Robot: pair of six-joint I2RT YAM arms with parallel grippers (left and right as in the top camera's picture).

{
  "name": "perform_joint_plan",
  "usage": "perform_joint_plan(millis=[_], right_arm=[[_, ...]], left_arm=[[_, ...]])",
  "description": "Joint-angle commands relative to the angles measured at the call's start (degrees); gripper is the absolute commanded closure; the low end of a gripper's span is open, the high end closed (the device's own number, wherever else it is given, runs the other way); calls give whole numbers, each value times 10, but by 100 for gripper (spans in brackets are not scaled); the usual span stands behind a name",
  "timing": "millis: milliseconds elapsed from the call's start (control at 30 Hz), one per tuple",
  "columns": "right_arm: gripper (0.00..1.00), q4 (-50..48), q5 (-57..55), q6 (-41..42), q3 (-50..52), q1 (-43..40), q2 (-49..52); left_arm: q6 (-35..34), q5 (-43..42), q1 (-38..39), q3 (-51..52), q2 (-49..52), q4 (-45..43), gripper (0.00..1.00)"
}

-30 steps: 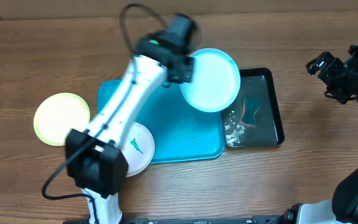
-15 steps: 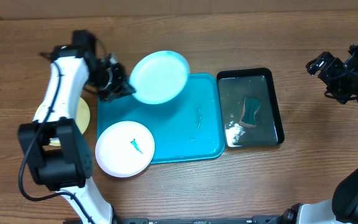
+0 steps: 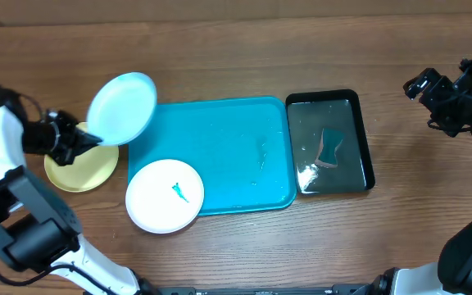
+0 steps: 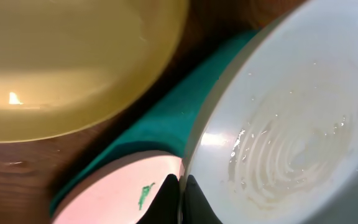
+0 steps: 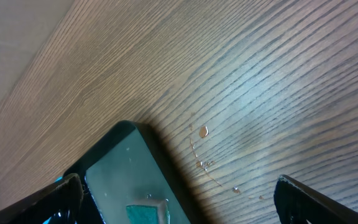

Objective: Clean dirty plates on tray and stack at the side
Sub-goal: 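Lower the white plate onto the yellow plate and open the left gripper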

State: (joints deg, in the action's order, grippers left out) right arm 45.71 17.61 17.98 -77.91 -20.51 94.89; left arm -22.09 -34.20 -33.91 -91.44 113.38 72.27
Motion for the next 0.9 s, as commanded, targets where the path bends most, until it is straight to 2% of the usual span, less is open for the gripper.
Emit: perform_joint_plan(millis=[0, 300, 667, 700, 767, 800, 833, 867], right_arm=[[0, -2, 1, 0, -8, 1, -3], [0, -2, 0, 0, -8, 1, -3], [0, -2, 1, 0, -8, 1, -3], [0, -2, 1, 0, -8, 1, -3], [0, -2, 1, 0, -8, 1, -3], [0, -2, 1, 0, -8, 1, -3], [0, -2, 1, 0, -8, 1, -3], [0, -2, 1, 0, -8, 1, -3]], left_arm=[[15, 44, -64, 3, -7, 9, 96], [-3, 213, -144, 3, -7, 12, 96], [-7, 258, -120, 3, -7, -2, 96], [-7, 258, -118, 3, -7, -3, 93], [-5, 258, -109, 3, -7, -6, 81], [-2, 258, -105, 3, -7, -6, 66], [-2, 258, -99, 3, -6, -6, 44], [1, 258, -94, 3, -6, -7, 34]])
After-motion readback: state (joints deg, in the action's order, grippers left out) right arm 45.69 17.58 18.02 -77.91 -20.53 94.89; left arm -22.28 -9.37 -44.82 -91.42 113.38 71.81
